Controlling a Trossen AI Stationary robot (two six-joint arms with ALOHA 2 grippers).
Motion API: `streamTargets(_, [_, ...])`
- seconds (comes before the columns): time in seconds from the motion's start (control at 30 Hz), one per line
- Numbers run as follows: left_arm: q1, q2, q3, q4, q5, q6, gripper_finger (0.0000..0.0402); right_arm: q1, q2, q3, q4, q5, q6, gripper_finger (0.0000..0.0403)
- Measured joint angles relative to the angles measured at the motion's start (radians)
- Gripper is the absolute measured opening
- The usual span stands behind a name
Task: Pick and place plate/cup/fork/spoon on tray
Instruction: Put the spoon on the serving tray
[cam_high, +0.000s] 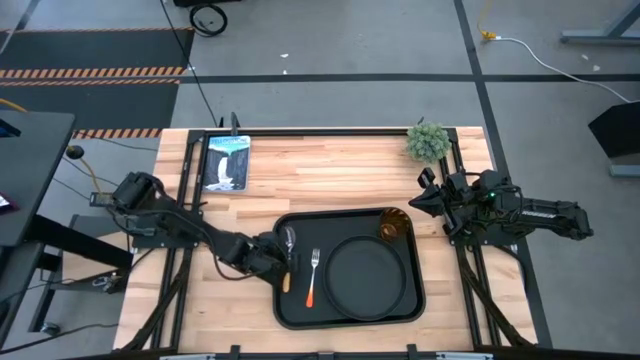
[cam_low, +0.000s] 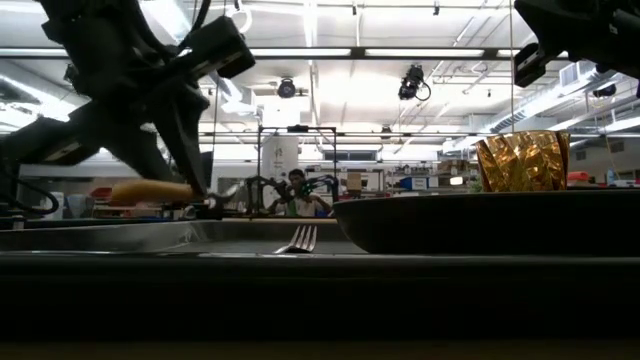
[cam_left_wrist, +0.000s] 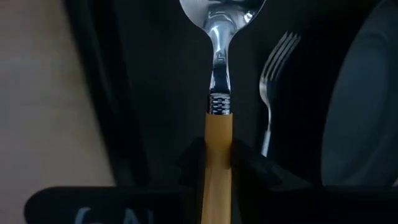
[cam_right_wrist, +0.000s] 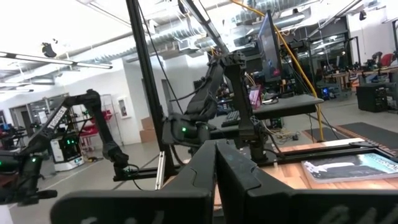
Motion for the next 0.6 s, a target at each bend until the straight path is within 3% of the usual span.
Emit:
streamTargets(0.27, [-0.006, 0.073, 0.000, 0.148, 0.038, -0.013, 0.0066, 0.000, 0.000, 0.000, 0.000, 0.000, 0.000, 0.0018])
streamTargets(0.6, [-0.031, 0.105, 0.001, 0.130, 0.070, -0.048, 0.0066, 0.000, 0.000, 0.000, 0.001, 0.000, 0.000, 0.0018])
